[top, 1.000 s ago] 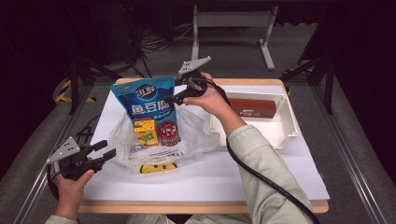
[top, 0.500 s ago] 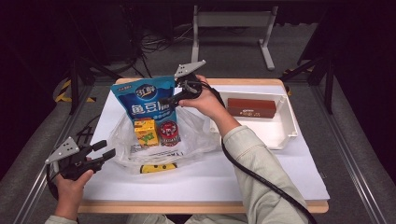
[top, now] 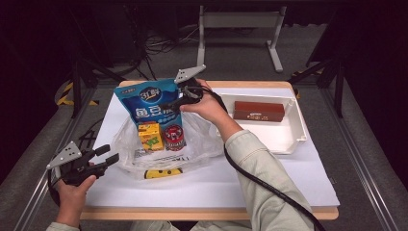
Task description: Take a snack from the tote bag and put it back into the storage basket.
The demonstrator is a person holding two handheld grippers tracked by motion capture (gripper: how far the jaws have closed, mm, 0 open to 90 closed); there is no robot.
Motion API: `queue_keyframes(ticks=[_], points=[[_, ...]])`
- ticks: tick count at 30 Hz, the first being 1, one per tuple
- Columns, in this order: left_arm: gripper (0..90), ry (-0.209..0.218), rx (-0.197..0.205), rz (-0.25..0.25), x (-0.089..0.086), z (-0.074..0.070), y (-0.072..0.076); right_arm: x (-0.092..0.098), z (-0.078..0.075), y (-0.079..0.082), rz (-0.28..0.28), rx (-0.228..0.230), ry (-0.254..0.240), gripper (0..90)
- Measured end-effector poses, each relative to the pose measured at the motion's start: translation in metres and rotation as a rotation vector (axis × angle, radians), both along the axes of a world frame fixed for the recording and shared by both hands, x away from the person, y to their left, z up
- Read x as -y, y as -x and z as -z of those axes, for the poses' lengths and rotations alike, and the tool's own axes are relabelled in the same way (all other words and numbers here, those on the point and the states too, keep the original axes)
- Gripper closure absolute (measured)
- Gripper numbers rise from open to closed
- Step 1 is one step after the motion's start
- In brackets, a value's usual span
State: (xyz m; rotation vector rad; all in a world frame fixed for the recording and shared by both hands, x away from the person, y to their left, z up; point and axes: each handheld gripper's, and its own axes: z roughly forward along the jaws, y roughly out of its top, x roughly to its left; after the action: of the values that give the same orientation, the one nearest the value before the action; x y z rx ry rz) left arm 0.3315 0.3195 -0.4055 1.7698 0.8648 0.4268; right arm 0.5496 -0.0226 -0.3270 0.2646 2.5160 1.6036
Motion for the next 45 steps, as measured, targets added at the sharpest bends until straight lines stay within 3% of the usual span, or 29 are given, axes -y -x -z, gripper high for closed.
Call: queue_keyframes(ticks=[4, 7, 8, 9, 19, 25, 34, 45], points=[[45.5, 0.000, 0.002, 0.001, 0.000, 0.000, 0.000, -0.002, 0.000, 0.000, -0.011, 0.002, -0.028, 29.6], [45.5, 0.000, 0.001, 0.001, 0.000, 0.000, 0.000, -0.002, 0.000, 0.000, -0.009, -0.003, -0.028, 37.1], [45.5, 0.001, 0.001, 0.001, 0.000, 0.000, 0.000, -0.002, 0.000, 0.001, -0.008, -0.024, -0.028, 41.2], [45.5, 0.001, 0.000, 0.000, 0.000, 0.000, 0.000, -0.002, -0.001, 0.001, -0.004, -0.055, -0.016, 43.2], [46.3, 0.001, -0.003, 0.008, 0.000, 0.000, -0.001, 0.001, -0.004, 0.000, -0.044, -0.028, 0.034, 74.5], [46.8, 0.005, -0.004, 0.010, 0.000, 0.001, -0.001, -0.004, -0.008, 0.007, -0.030, -0.027, 0.071, 87.1], [46.9, 0.008, -0.002, 0.008, -0.001, 0.001, -0.001, -0.010, -0.014, 0.016, -0.018, -0.016, 0.090, 89.7], [46.8, 0.005, -0.003, 0.009, 0.000, 0.001, -0.002, -0.008, -0.042, 0.030, -0.034, 0.036, 0.081, 89.7]])
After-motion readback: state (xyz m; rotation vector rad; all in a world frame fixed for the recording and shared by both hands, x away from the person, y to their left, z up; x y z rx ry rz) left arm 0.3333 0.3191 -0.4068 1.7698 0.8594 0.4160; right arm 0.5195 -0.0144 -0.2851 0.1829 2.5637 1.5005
